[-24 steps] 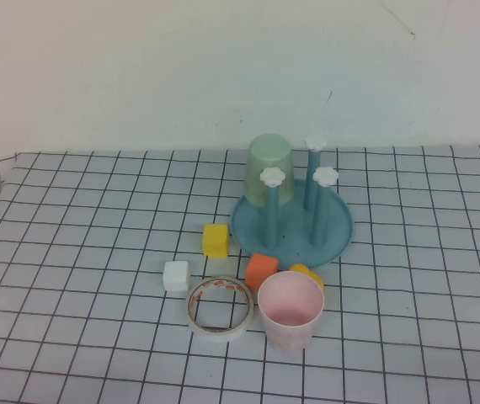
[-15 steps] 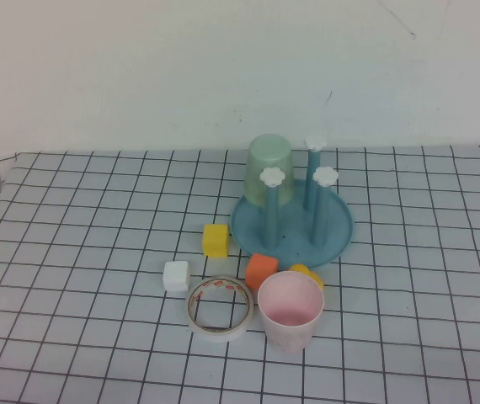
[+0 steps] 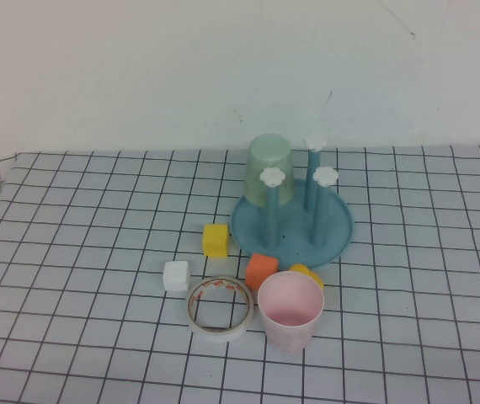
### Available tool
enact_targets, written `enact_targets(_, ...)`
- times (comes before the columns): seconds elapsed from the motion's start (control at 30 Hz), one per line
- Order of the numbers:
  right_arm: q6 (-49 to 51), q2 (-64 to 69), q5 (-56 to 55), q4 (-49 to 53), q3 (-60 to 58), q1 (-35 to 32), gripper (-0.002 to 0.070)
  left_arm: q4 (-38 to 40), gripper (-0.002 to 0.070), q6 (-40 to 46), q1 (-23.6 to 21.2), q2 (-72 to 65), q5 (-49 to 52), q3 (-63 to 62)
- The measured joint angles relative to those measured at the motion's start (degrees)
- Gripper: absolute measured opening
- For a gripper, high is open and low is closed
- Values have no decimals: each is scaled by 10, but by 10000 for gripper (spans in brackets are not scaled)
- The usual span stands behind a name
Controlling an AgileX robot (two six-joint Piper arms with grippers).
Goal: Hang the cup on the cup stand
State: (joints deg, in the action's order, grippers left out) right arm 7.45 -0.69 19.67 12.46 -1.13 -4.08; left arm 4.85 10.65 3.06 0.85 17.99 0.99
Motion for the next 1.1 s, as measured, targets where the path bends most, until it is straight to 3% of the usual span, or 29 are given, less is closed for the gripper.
enact_targets(0.13, 0, 0, 0, -9, 0, 0, -1, 16, -3, -3, 0, 0, -6, 0)
enact_targets(0.23, 4, 0, 0, -40, 0, 0, -1, 85, -3, -31, 0, 0, -25, 1)
enact_targets(0.4, 45, 0, 0, -179, 0, 0, -1, 322, -2, -123, 0, 0, -77, 1)
enact_targets(0.47, 83, 0, 0, -325, -1, 0, -1, 396, -2, -138, 0, 0, -96, 1)
enact_targets(0.63, 99, 0, 3, -501, -4, 0, -1, 429, -2, -141, 0, 0, -134, 1)
enact_targets(0.87, 99, 0, -13, -529, -4, 0, -1, 446, -2, -112, 0, 0, -159, 1)
enact_targets(1.1, 34, 0, -14, -531, -4, 0, -1, 356, -2, 37, 0, -65, -4, -115)
